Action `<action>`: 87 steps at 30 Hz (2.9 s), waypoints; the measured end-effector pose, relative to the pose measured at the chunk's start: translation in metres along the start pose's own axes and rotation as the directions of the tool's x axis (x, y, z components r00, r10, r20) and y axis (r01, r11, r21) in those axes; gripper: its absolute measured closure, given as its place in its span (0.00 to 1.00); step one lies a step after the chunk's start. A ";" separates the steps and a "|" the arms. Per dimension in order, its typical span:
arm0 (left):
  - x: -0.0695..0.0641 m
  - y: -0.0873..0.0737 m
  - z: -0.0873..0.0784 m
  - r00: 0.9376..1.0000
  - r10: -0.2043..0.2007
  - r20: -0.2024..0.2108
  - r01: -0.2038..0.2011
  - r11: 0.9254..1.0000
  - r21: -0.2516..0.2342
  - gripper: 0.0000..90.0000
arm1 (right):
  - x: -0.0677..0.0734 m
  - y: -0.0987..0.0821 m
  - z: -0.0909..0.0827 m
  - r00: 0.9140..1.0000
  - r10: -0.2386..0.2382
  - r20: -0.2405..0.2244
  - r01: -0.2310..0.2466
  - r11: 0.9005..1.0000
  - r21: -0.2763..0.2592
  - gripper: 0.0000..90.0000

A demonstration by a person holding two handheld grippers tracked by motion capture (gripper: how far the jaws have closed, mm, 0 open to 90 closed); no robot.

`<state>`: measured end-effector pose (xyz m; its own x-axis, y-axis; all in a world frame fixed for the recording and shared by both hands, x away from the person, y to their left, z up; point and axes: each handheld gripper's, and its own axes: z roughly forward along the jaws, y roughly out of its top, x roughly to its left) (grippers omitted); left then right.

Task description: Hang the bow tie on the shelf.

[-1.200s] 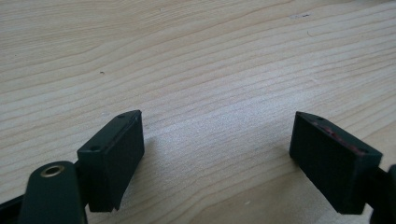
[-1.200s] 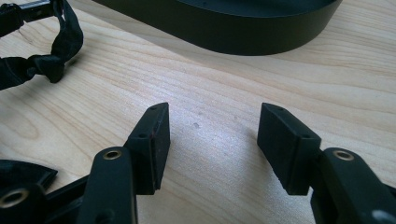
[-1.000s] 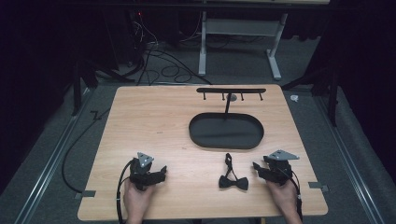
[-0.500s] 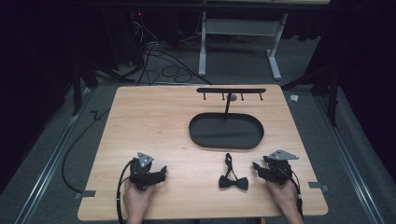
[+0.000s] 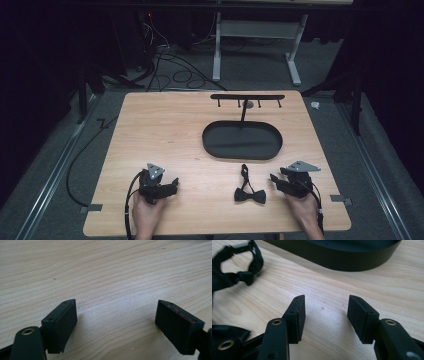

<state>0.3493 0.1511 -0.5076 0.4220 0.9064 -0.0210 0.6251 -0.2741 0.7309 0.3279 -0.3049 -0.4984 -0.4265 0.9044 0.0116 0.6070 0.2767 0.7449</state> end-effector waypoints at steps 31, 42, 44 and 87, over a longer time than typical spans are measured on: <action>0.000 0.000 0.000 1.000 0.000 0.000 0.000 1.000 0.000 0.20 | 0.039 0.019 -0.025 0.993 -0.067 -0.095 0.059 0.995 -0.085 0.61; 0.000 0.000 0.000 1.000 0.000 0.001 0.000 1.000 0.000 0.20 | 0.056 0.026 -0.022 0.984 -0.095 -0.148 0.085 0.994 -0.076 0.62; 0.000 0.000 0.000 1.000 0.000 0.000 0.000 1.000 0.000 0.20 | 0.058 0.027 -0.021 0.984 -0.099 -0.150 0.089 0.993 -0.074 0.62; 0.000 0.000 0.000 1.000 0.001 0.003 -0.001 1.000 0.000 0.20 | 0.070 0.029 0.002 0.971 -0.125 -0.205 0.131 0.991 0.016 1.00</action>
<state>0.3490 0.1514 -0.5076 0.4244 0.9052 -0.0224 0.6249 -0.2749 0.7308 0.3172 -0.2330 -0.4773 -0.6276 0.7766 0.0552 0.5565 0.3979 0.7294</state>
